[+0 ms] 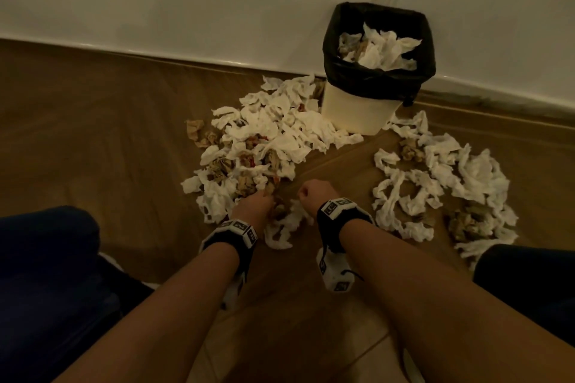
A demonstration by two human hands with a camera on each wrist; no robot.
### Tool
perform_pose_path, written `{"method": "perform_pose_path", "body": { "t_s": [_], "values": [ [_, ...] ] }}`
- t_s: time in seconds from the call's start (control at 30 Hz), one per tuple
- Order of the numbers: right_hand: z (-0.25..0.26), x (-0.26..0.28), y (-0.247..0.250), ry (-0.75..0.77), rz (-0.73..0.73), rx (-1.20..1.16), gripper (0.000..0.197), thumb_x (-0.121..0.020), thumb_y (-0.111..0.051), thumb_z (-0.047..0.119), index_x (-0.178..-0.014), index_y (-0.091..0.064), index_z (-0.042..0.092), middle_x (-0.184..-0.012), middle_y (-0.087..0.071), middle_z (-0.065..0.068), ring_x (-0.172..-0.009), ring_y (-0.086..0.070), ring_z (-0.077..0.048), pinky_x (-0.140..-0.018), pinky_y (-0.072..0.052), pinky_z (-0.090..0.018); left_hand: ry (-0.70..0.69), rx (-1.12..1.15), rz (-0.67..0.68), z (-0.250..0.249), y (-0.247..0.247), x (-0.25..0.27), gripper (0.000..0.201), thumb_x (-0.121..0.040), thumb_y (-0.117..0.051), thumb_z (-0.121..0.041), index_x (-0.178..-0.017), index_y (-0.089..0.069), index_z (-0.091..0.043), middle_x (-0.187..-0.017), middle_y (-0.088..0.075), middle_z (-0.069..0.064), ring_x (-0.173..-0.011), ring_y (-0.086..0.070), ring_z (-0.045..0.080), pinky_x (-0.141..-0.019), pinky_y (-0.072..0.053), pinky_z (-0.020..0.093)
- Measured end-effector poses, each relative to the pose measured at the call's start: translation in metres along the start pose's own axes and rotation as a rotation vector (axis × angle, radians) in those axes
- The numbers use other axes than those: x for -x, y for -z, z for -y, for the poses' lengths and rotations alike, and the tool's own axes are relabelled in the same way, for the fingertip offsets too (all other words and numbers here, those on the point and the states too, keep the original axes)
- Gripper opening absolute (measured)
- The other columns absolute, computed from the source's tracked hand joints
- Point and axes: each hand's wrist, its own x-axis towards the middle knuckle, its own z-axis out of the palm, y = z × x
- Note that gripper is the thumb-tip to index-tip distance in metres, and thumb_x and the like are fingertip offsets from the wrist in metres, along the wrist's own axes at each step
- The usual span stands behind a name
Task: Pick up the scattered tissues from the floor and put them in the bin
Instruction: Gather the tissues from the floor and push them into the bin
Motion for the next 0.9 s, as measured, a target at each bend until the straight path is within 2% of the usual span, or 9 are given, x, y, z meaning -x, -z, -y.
{"method": "perform_pose_path", "body": {
  "t_s": [0.13,0.33,0.47,0.53,0.6,0.67,0.73,0.8,0.9],
  "values": [
    [-0.001,-0.002,-0.001,-0.016,-0.016,0.004,0.031,-0.097,-0.041,0.019,-0.099,-0.064,-0.001,-0.103,-0.065,-0.017,-0.094,-0.061,-0.032,-0.081,-0.049,-0.037,-0.01,0.117,-0.079,0.001,-0.002,0.0,0.036,-0.093,-0.046,-0.014,-0.129,-0.041,-0.013,-0.119,-0.051,0.006,-0.099,-0.055,0.025,-0.075,-0.047,0.034],
    [-0.02,-0.001,-0.005,-0.06,0.071,-0.036,0.035,-0.093,-0.049,0.028,-0.125,-0.051,0.014,-0.13,-0.05,-0.012,-0.116,-0.05,-0.031,-0.096,-0.045,-0.041,0.085,0.338,-0.131,0.005,0.004,0.0,0.05,-0.089,-0.043,-0.006,-0.129,-0.04,-0.035,-0.123,-0.042,0.005,-0.084,-0.051,0.025,-0.064,-0.043,0.031],
    [-0.022,0.007,-0.024,0.025,0.256,0.147,0.087,-0.072,-0.064,0.063,-0.142,-0.021,0.033,-0.148,-0.016,-0.011,-0.134,-0.023,-0.04,-0.105,-0.034,-0.055,0.202,0.496,-0.295,0.012,0.014,-0.002,0.04,-0.092,-0.043,-0.007,-0.131,-0.046,-0.017,-0.133,-0.039,0.013,-0.113,-0.048,0.033,-0.086,-0.044,0.037],
    [-0.018,0.012,-0.036,0.084,0.282,0.242,0.095,-0.068,-0.068,0.064,-0.142,-0.016,0.036,-0.148,-0.011,-0.011,-0.134,-0.021,-0.043,-0.102,-0.036,-0.058,0.251,0.548,-0.291,0.013,0.019,-0.001,0.035,-0.092,-0.047,-0.009,-0.127,-0.045,-0.01,-0.137,-0.037,0.015,-0.12,-0.044,0.034,-0.096,-0.04,0.039],
    [-0.014,0.015,-0.049,0.111,0.3,0.291,0.097,-0.067,-0.068,0.065,-0.142,-0.013,0.038,-0.148,-0.008,-0.011,-0.134,-0.02,-0.045,-0.1,-0.037,-0.059,0.255,0.587,-0.277,0.012,0.021,0.003,0.03,-0.091,-0.05,-0.008,-0.121,-0.046,-0.009,-0.132,-0.041,0.015,-0.114,-0.048,0.032,-0.092,-0.045,0.04],
    [-0.011,0.018,-0.058,0.138,0.331,0.349,0.094,-0.069,-0.067,0.064,-0.143,-0.013,0.04,-0.151,-0.003,-0.011,-0.135,-0.015,-0.046,-0.1,-0.037,-0.059,0.259,0.584,-0.248,0.011,0.021,0.005,0.024,-0.091,-0.049,-0.007,-0.115,-0.045,-0.009,-0.111,-0.052,0.014,-0.089,-0.055,0.027,-0.068,-0.049,0.038],
    [-0.008,0.021,-0.064,0.187,0.366,0.418,0.083,-0.076,-0.066,0.057,-0.141,-0.018,0.04,-0.153,0.001,-0.01,-0.135,-0.012,-0.047,-0.1,-0.036,-0.058,0.271,0.563,-0.212,0.012,0.018,0.005,0.016,-0.09,-0.045,-0.002,-0.104,-0.042,-0.01,-0.086,-0.05,0.012,-0.064,-0.046,0.018,-0.048,-0.032,0.029],
    [-0.007,0.021,-0.067,0.217,0.371,0.447,0.066,-0.084,-0.064,0.041,-0.138,-0.028,0.034,-0.153,0.0,-0.01,-0.135,-0.014,-0.046,-0.1,-0.038,-0.055,0.307,0.569,-0.202,0.016,0.016,0.006,0.017,-0.088,-0.043,0.001,-0.098,-0.038,-0.011,-0.078,-0.044,0.008,-0.062,-0.044,0.022,-0.046,-0.026,0.028],
    [-0.006,0.02,-0.062,0.173,0.378,0.428,0.044,-0.094,-0.052,0.022,-0.137,-0.041,0.019,-0.155,-0.005,-0.01,-0.137,-0.021,-0.04,-0.106,-0.038,-0.047,0.336,0.583,-0.226,0.023,0.015,0.01,0.024,-0.085,-0.049,-0.004,-0.106,-0.039,-0.008,-0.08,-0.047,0.011,-0.069,-0.051,0.032,-0.05,-0.034,0.032]
  ]
}}
